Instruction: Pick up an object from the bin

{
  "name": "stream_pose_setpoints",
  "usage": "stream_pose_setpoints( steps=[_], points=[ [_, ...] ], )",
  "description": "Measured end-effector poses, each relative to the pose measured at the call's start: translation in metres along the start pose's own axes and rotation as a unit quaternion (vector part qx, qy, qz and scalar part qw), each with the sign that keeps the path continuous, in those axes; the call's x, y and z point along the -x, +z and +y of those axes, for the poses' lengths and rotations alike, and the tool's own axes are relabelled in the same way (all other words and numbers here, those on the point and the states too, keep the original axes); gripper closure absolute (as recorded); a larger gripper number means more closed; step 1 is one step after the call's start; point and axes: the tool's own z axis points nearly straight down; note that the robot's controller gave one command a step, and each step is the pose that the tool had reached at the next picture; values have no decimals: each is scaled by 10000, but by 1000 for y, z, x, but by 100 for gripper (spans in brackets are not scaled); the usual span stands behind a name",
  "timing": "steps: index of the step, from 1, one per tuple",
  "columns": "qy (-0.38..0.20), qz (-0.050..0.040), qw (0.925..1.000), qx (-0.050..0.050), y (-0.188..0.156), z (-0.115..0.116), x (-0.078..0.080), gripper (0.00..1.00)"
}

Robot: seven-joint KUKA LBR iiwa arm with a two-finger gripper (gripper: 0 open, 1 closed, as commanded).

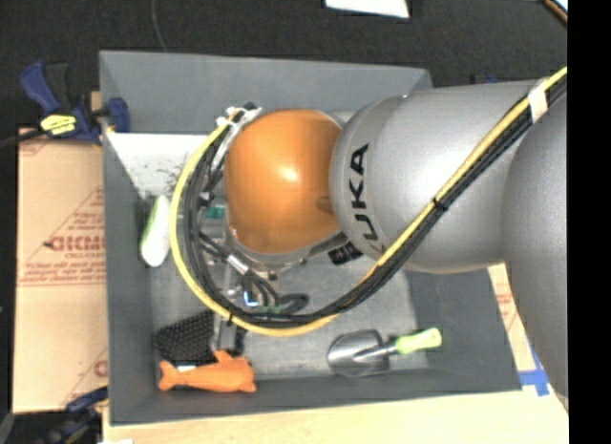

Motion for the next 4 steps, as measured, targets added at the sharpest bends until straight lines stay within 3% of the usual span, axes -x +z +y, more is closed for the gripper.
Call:
stream_pose_setpoints(
  steps=[1,2,3,4],
  points=[
    [34,-35,10000,9,-4,-1,2,0],
    [-791,-47,9969,8,106,22,-8,0],
    [-1154,-102,9933,14,49,29,-5,0],
    [52,-51,10000,21,112,4,1,0]
  ],
)
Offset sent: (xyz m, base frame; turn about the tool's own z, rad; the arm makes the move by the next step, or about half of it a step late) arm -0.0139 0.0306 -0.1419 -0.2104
